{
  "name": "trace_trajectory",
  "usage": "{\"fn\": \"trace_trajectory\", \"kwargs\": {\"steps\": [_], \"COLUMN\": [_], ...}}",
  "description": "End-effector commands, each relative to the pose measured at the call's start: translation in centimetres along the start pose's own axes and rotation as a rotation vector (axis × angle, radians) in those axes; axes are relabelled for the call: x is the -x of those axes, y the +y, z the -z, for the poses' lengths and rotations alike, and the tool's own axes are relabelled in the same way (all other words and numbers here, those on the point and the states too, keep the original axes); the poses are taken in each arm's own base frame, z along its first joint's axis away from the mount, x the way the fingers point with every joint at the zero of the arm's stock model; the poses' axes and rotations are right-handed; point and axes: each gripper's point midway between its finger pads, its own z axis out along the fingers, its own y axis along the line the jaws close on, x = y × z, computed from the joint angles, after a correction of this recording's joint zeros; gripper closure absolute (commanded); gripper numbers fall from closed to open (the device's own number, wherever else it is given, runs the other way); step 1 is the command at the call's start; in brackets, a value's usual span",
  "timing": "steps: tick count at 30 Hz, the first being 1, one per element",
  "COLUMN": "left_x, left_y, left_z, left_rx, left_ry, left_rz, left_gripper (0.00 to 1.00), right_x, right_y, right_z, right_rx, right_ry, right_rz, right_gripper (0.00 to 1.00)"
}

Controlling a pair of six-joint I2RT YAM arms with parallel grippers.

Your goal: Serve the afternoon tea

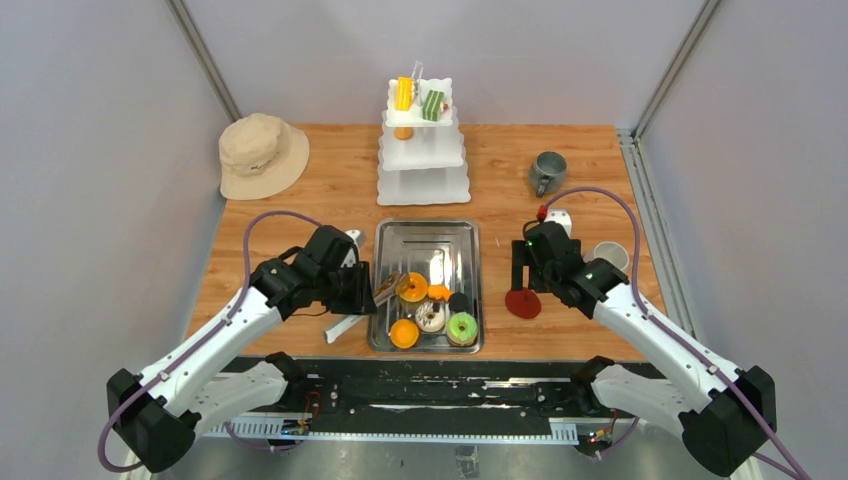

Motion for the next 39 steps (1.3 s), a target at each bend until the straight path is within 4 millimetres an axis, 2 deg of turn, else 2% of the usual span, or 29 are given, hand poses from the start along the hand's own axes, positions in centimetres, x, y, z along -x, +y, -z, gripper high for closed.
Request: {"fn": "trace_trajectory", "kwargs": {"steps": [1, 4, 5, 14, 25, 32, 37, 39], "left_x": [2.5, 3.2, 3.4, 7.4, 13.0, 13.9, 15.1, 16.4], "left_y": [-1.7, -2.0, -2.0, -1.6, -4.7, -5.8, -5.7, -6.2], "left_z": [1.7, 2.3, 2.5, 4.3, 5.9, 6.4, 7.5, 8.2], "left_rx": [-0.052, -0.055, -0.050, 0.059, 0.027, -0.006, 0.040, 0.072], "left_ry": [-0.079, -0.091, -0.096, -0.183, -0.321, -0.333, -0.391, -0.438], "left_rz": [-0.042, -0.074, -0.084, -0.229, -0.287, -0.362, -0.433, -0.468], "left_gripper": [0.88, 0.99, 1.00, 1.00, 1.00, 1.00, 1.00, 1.00], "right_x": [-0.3, -0.2, -0.3, -0.3, 0.0, 2.3, 3.1, 3.1], "right_y": [0.1, 0.0, 0.0, -0.2, -1.0, 1.4, 0.5, 0.0], "right_z": [-0.1, 0.0, -0.1, -0.1, 0.6, 2.6, 3.1, 3.3], "right_rx": [0.004, 0.002, 0.000, -0.008, -0.030, 0.146, 0.124, 0.107], "right_ry": [0.002, -0.002, -0.001, -0.002, -0.030, -0.151, -0.229, -0.237], "right_rz": [0.009, 0.011, 0.011, 0.013, 0.001, -0.023, -0.058, -0.070], "right_gripper": [0.14, 0.14, 0.14, 0.14, 0.14, 0.13, 0.13, 0.13]}}
